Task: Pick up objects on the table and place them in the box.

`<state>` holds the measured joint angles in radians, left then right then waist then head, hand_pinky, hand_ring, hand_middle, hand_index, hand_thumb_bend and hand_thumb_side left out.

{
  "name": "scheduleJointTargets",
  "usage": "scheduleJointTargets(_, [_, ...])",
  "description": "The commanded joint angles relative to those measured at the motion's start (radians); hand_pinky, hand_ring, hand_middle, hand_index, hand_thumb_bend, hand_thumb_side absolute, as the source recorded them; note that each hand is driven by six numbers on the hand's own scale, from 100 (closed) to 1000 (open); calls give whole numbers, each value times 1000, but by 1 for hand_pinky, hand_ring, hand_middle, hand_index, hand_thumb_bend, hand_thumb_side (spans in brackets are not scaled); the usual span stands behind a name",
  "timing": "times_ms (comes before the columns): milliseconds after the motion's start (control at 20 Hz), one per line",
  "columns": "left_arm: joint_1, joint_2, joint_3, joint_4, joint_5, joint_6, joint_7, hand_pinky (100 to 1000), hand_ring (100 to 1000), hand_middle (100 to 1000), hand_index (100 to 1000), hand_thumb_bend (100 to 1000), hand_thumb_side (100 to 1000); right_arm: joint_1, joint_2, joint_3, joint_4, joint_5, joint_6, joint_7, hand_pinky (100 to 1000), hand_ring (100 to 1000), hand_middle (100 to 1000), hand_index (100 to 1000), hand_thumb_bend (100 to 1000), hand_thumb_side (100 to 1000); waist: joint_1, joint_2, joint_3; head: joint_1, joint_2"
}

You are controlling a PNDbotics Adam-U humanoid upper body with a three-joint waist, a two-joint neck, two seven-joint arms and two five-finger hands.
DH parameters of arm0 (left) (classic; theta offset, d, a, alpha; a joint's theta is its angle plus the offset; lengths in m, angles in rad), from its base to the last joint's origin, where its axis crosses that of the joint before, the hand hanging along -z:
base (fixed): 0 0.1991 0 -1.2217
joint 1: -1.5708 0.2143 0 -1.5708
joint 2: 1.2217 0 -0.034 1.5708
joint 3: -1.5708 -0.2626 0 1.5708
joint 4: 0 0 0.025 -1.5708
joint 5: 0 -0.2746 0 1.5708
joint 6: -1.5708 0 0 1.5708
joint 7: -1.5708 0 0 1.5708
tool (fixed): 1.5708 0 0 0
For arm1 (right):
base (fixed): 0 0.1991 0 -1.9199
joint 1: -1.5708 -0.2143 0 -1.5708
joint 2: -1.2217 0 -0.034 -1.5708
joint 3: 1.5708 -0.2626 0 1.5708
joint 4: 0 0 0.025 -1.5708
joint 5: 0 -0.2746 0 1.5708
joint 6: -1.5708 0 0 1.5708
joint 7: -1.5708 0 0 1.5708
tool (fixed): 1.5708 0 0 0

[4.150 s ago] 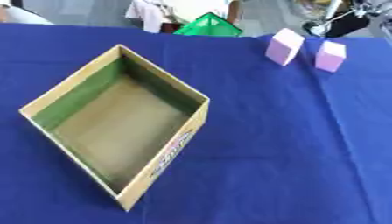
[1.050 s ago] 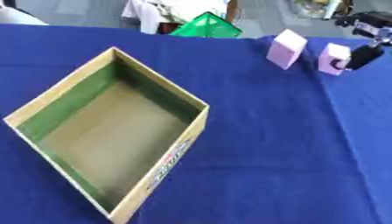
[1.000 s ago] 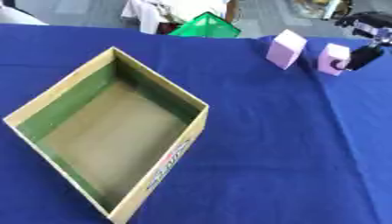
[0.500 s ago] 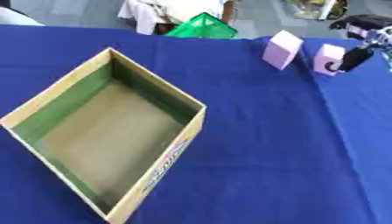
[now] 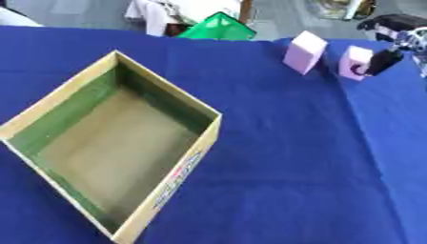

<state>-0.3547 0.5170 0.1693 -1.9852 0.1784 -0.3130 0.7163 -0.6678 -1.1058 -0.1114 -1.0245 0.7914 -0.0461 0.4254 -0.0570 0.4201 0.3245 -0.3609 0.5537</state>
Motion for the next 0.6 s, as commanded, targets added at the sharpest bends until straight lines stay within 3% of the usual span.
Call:
scheduleJointTargets(50, [29,53,48,-15,-29,17,49,802,614,600,879,531,974,-7,-59,-17,-22,-19,2,-7,798,801,916,1000,330,258,4,-17,0,-9,9])
scheduleJointTargets(250, [76,71,69,52,-11,118,106,803,593,583,875,497,1000,-10,-62,-18,-26,-31,1,-5,793,730,897,1000,328,260,8,-20,-5,-10,10])
scheduleJointTargets(300, [77,71,72,79,2,131,116,802,593,583,875,532,1000,-12,-61,-18,-27,-33,0,-4,792,719,901,1000,334,268,7,-21,-8,-12,8])
scheduleJointTargets(350, [75,68,74,96,11,134,123,802,594,583,875,497,1000,-14,-59,-17,-29,-38,-3,-2,792,721,902,1000,320,263,5,-23,-12,-13,7])
scheduleJointTargets(600, [49,59,70,60,0,108,118,801,609,597,879,527,979,-12,-55,-16,-25,-63,-13,-1,790,776,911,1000,289,274,4,-32,-9,-9,-3])
